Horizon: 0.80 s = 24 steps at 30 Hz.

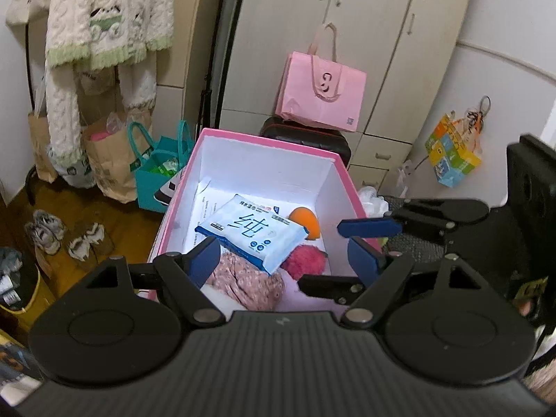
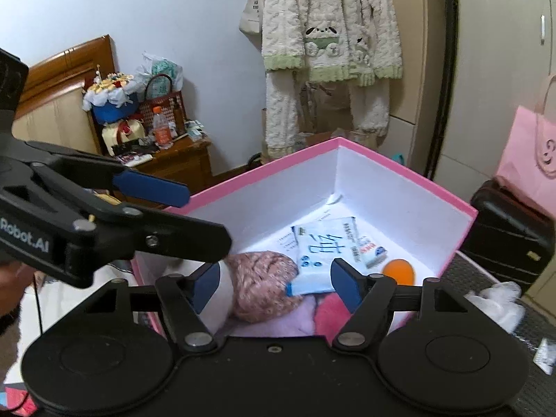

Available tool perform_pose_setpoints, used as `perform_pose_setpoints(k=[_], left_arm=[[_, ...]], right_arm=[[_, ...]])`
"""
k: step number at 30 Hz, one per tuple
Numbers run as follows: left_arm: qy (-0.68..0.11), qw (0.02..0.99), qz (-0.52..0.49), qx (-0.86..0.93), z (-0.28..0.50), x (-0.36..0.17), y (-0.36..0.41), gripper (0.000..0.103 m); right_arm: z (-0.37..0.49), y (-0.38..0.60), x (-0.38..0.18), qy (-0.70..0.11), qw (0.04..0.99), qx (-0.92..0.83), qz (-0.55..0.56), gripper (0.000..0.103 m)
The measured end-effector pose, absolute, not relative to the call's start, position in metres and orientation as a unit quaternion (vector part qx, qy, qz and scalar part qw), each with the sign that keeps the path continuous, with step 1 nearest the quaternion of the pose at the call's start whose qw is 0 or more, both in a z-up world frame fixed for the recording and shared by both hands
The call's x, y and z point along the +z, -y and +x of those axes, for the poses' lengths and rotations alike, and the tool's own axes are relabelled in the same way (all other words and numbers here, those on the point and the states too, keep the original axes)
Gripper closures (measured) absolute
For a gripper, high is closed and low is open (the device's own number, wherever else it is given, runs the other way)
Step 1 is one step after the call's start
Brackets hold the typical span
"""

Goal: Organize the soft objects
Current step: 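Carry the plush sheep into the pink shoebox and open both tools, then move the left tool to the green sponge while the right tool approaches the white bath puff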

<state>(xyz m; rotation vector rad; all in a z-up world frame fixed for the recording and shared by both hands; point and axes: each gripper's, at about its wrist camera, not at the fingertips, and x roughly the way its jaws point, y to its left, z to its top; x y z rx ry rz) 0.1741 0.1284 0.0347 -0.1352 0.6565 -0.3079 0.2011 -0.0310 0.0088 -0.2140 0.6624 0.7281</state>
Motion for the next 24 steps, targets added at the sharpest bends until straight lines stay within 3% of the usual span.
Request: perform_pose_setpoints(k=[24], left_arm=[[-0.289, 0.93, 0.039, -0.223, 0.109, 0.086, -0.055, 0.019]], right_arm=[[0.127, 0.121, 0.064, -0.274, 0.907, 0.292, -0.128, 0.021]])
